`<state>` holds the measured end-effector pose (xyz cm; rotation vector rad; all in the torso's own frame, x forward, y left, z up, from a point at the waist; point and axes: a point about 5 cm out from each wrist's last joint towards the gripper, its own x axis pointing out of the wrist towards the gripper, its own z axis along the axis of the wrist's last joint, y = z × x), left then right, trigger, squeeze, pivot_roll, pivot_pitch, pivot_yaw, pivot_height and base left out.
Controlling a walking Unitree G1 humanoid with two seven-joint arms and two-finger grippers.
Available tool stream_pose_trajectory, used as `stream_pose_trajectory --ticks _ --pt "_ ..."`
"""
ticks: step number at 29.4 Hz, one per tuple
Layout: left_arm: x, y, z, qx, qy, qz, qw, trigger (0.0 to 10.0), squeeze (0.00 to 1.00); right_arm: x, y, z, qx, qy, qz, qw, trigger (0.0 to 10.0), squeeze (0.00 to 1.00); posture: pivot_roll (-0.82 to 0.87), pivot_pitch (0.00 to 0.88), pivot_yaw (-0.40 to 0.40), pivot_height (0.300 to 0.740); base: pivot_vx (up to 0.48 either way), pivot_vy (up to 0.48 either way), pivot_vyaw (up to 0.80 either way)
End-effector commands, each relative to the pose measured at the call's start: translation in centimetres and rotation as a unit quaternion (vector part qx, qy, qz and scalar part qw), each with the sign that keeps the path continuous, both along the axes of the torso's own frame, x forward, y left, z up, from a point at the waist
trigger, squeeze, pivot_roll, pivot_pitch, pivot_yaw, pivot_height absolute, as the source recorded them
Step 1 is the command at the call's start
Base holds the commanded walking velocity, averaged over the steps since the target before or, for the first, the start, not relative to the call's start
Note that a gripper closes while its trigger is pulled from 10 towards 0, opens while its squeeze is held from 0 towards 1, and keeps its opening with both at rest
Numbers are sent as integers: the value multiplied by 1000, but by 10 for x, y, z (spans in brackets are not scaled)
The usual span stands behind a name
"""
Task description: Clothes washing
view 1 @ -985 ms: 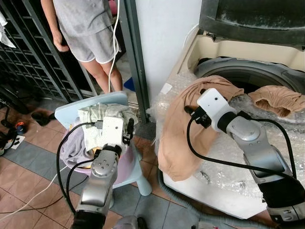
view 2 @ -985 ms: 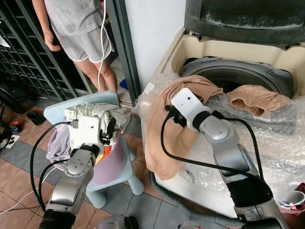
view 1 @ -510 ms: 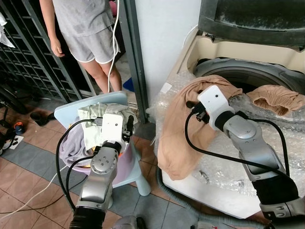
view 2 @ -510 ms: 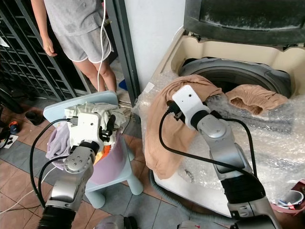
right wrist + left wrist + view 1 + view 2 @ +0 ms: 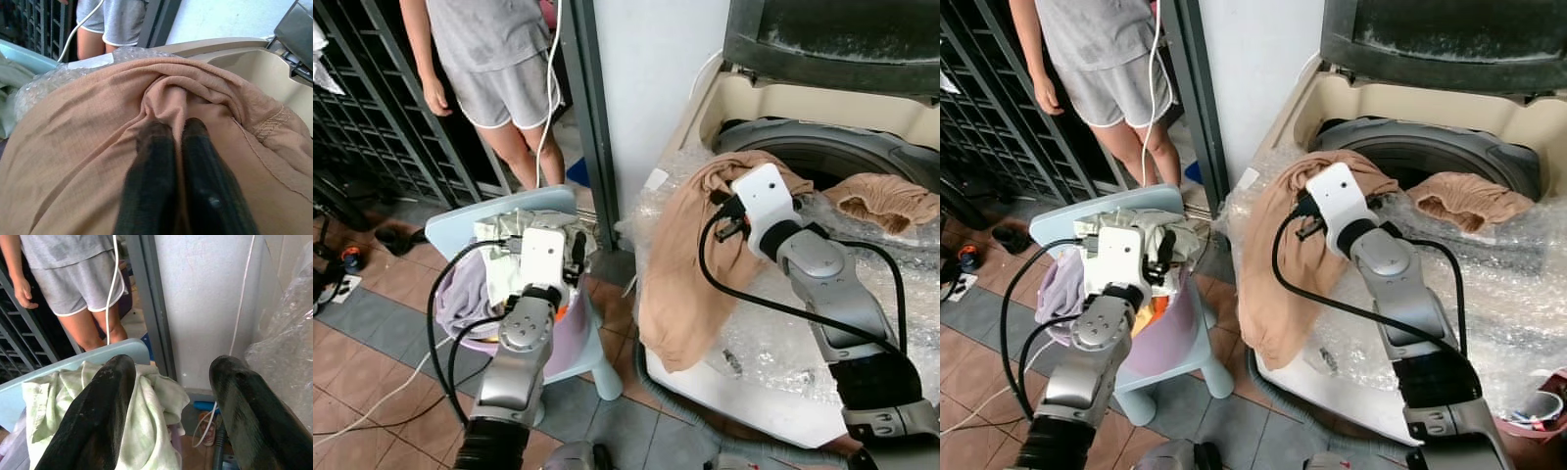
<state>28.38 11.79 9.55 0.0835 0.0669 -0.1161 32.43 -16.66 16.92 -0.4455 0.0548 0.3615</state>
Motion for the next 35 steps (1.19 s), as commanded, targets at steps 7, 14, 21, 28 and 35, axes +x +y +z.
stream_pose_trajectory --ticks 7,14,21,28,35 --pt "4 4 6 0 -12 13 1000 10000 0 16 -14 30 29 -72 -62 995 0 0 -72 0 103 740 0 0 0" --pt "4 6 6 0 -12 17 1000 10000 0 39 -33 67 53 -118 -109 986 0 0 -76 0 102 740 0 0 0" --pt "0 11 2 0 -4 26 1000 10000 0 37 -26 44 26 -36 -62 997 10000 0 -77 0 93 740 0 0 0" --pt "1 5 2 -2 -2 18 1000 10000 0 45 -51 51 -7 -52 -110 992 10000 0 -85 0 103 740 0 0 0" --pt "5 8 6 1 -8 19 1000 10000 0 54 -113 138 11 -223 -289 931 10000 0 -82 0 110 740 0 0 0"
